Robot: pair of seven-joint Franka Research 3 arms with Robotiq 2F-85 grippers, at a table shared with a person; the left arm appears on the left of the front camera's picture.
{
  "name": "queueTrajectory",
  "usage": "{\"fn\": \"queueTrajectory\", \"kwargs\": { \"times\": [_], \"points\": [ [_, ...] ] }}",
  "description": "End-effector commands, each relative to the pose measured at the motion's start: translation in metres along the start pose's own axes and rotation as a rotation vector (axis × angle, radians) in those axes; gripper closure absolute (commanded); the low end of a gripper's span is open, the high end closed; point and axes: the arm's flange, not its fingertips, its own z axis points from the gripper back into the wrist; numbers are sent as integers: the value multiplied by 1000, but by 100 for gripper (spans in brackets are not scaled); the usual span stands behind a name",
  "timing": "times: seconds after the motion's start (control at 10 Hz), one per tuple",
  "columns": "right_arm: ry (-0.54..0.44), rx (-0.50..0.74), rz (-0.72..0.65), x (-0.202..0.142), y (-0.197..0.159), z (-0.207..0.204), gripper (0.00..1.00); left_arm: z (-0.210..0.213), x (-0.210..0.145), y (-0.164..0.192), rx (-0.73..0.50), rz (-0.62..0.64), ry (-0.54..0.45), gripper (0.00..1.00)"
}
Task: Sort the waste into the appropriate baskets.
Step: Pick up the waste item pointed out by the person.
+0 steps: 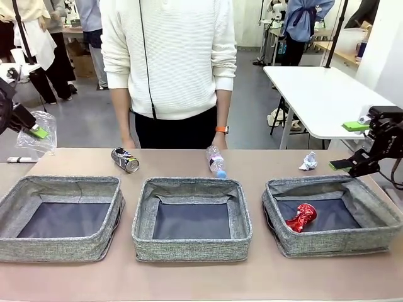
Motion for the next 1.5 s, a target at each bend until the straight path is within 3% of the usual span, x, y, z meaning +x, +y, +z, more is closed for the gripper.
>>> {"fn": "queueTrajectory", "kwargs": {
  "times": [0.0,0.4,0.5,0.8,1.0,1.3,1.4],
  "points": [
    [-2,11,-13,1,5,0,0,6,1,-4,42,-41,18,64],
    [-2,11,-13,1,5,0,0,6,2,-1,27,-20,13,64],
    [-2,11,-13,1,5,0,0,19,18,-34,96,36,104,64],
    [-2,11,-13,1,5,0,0,42,47,-152,113,-19,131,64],
    [-2,11,-13,1,5,0,0,28,55,-217,144,165,86,64],
    [-2,11,-13,1,5,0,0,-2,74,-338,264,302,153,64],
    [-2,11,-13,1,5,0,0,-14,89,-378,365,397,173,64]
  ]
}}
